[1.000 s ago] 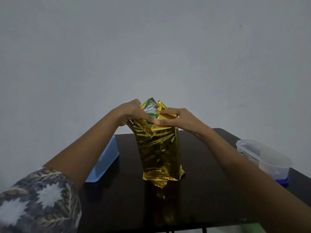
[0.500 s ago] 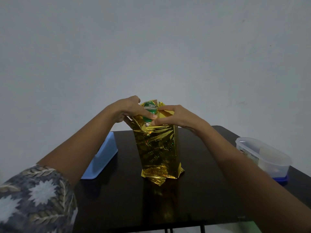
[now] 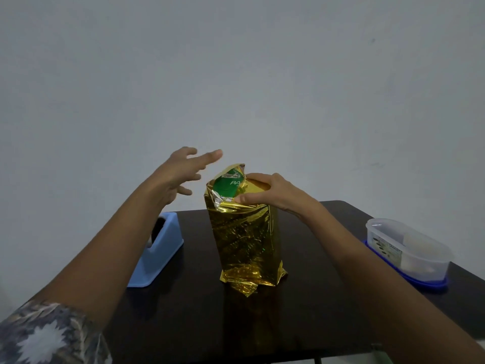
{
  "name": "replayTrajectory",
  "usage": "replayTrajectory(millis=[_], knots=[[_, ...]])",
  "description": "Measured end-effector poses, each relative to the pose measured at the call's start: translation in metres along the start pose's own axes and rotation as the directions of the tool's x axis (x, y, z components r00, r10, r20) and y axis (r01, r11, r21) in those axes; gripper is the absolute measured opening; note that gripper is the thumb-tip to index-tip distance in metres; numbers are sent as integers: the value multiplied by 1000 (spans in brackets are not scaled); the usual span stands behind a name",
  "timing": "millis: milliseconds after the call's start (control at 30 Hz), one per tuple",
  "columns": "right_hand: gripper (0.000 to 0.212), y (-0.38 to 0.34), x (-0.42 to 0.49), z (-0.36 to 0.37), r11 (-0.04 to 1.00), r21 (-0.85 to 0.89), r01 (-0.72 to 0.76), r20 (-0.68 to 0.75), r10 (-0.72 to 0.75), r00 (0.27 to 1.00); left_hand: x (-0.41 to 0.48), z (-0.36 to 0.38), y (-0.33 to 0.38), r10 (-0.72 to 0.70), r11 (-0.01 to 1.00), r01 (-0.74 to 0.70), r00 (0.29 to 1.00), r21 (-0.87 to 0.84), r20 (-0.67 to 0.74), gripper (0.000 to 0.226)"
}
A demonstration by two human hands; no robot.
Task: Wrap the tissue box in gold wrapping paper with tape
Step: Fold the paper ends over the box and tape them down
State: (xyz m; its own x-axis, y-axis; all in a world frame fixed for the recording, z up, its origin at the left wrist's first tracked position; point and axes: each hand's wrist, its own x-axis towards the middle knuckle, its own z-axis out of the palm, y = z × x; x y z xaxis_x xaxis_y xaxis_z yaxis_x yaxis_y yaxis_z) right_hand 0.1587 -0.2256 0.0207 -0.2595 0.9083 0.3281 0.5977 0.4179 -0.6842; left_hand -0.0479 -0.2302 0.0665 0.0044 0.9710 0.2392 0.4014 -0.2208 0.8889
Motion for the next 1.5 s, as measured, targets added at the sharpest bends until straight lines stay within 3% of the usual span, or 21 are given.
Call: replayTrajectory(millis=[133, 267, 400, 533, 667, 833, 1133, 1267, 1367, 1500], knots=[[88, 1, 5, -1, 999, -5, -51, -1, 51, 999, 0, -31, -49, -79, 997, 73, 976, -40, -201, 76], [89, 0, 9, 1, 997, 0, -82, 7, 82, 997, -6, -60, -119, -255, 907, 361, 881, 218, -398, 70], [101, 0, 11, 2, 994, 1, -106, -16, 106, 994, -4, -80, -161, -426, 858, 492, 843, 150, -330, 59], [101, 2, 12, 2, 995, 14, -96, -13, 96, 995, -4, -79, -163, -501, 852, 524, 822, 14, -270, 26], [99, 2, 11, 1, 995, 7, -99, -9, 99, 995, -5, -76, -156, -537, 839, 541, 811, -52, -233, 35], [77, 5, 13, 0, 995, 10, -95, -3, 95, 995, -3, -70, -146, -574, 812, 584, 796, -6, -191, 31], [77, 3, 10, 0, 996, -3, -92, -9, 92, 996, 2, -75, -145, -583, 808, 589, 789, -31, -196, 39], [92, 2, 9, -1, 995, 4, -101, -3, 101, 995, 4, -80, -150, -592, 805, 571, 787, -157, -174, 37], [86, 1, 7, 0, 995, 40, -90, 1, 90, 996, 5, -82, -152, -593, 800, 554, 790, -231, -158, 39], [99, -1, 5, 0, 995, 33, -93, -15, 93, 996, 3, -78, -152, -602, 786, 553, 787, -276, -137, 7]])
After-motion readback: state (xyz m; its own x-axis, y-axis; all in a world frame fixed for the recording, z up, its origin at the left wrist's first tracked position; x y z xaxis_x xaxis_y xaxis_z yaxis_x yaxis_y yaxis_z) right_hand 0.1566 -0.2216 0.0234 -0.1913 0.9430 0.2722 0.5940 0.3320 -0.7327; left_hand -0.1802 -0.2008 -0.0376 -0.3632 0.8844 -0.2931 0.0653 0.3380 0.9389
